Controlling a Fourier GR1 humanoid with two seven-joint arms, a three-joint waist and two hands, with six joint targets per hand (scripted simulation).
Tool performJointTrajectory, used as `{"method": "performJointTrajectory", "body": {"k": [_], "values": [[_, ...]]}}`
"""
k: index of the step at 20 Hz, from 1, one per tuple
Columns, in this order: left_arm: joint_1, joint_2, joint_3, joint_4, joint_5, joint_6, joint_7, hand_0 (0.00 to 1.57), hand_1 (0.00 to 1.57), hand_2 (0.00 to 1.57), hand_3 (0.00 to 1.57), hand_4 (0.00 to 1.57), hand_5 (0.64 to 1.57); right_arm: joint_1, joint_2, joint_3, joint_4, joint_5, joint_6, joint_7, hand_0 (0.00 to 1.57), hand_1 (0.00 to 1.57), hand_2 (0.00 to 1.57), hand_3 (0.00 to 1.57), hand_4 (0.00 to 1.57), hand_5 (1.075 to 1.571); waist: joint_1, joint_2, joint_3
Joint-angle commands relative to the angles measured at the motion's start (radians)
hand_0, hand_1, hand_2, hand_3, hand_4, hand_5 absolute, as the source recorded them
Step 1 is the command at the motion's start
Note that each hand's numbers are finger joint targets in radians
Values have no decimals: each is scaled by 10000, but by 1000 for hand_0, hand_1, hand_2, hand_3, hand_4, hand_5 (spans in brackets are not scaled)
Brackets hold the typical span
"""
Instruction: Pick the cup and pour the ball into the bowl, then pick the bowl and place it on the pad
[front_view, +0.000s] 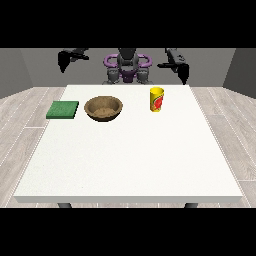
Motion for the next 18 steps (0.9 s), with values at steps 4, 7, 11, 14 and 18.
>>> {"method": "performJointTrajectory", "body": {"k": [4, 7, 11, 14, 18], "values": [[-247, -1061, -494, 2201, -1200, 1012, -2391, 0, 0, 0, 0, 0, 1517, -321, -43, -5, 69, 90, 78, -211, 0, 0, 0, 0, 0, 1571, -410, 533, -1], [-1135, -914, -147, 3680, -1046, 1097, -2996, 0, 0, 0, 0, 0, 1528, -504, 7, 156, 31, 30, 131, 93, 0, 0, 0, 0, 0, 1570, -458, 547, -2], [-1326, -657, -122, 4620, -1123, 908, -3667, 0, 0, 0, 0, 0, 1518, -149, -51, -259, 1362, 285, 482, -1524, 0, 0, 0, 0, 0, 1570, -293, 725, 1], [-1946, -721, 41, 5724, -1102, 1047, -4465, 0, 0, 0, 0, 0, 1519, -475, 250, 151, 984, 597, 16, -1141, 0, 0, 0, 0, 0, 1571, -330, 888, -2], [-2337, -748, -85, 6663, -1338, 1332, -4877, 0, 0, 0, 0, 0, 1520, -818, -7, -181, 1707, 327, 289, -1316, 0, 0, 0, 0, 0, 1571, -255, 843, 0]]}}
